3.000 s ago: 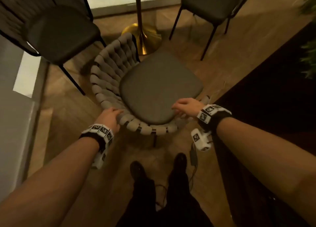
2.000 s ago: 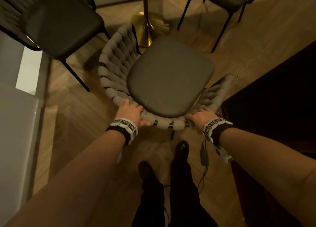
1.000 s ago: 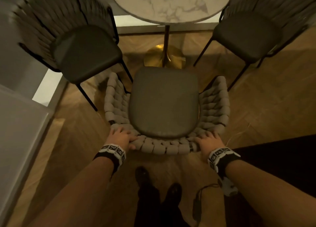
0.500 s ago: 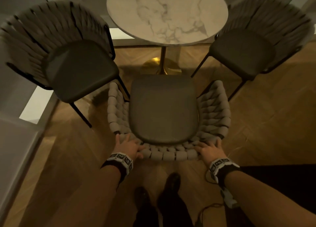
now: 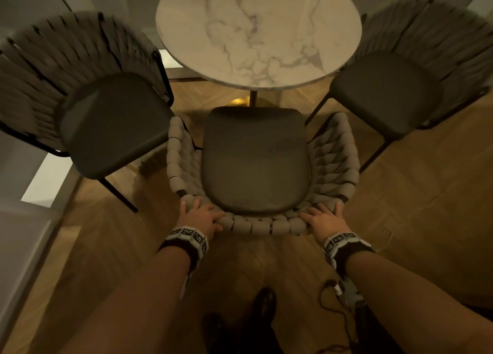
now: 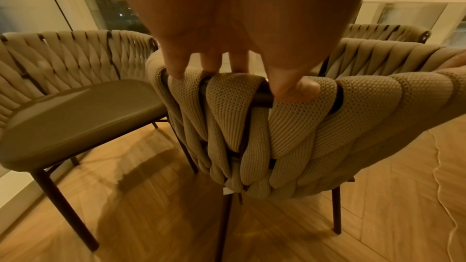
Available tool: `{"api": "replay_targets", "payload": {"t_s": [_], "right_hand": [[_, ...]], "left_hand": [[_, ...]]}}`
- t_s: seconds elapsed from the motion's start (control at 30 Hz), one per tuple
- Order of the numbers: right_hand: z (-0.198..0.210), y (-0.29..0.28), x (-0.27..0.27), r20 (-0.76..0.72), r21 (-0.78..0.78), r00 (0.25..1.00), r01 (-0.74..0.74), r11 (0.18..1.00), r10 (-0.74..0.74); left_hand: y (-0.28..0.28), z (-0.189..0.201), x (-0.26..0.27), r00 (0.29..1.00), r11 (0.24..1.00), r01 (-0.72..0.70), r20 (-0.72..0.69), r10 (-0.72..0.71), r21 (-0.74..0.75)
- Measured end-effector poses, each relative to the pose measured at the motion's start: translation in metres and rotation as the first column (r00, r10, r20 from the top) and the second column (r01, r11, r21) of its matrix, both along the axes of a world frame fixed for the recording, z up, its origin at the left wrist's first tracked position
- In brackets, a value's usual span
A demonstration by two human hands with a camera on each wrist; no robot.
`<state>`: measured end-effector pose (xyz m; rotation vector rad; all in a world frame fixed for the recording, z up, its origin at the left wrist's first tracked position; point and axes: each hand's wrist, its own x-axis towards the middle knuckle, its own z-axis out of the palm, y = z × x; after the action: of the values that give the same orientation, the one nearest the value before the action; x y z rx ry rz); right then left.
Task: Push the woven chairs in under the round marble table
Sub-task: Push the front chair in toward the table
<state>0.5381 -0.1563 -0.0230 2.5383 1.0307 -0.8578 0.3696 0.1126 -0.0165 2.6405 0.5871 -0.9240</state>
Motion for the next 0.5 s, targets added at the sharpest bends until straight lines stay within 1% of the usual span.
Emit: {"api": "replay_targets", "payload": {"t_s": [0.27,0.5], "right_hand": [[-0.002,0.013,0.04,-0.01,0.006,1.0,-0.022,1.0,0.022],[0.002,0.017,0.043,-0.01,0.002,0.999,-0.031,1.0,0.031]], "left_hand": [[0.015,-0.006,0.035,1.0,1.0,0.001,-0.021,-0.001,0.013],[0.021,-0.01,0.04,0.997,1.0,0.021,-0.069,-0.02,0.017]]}}
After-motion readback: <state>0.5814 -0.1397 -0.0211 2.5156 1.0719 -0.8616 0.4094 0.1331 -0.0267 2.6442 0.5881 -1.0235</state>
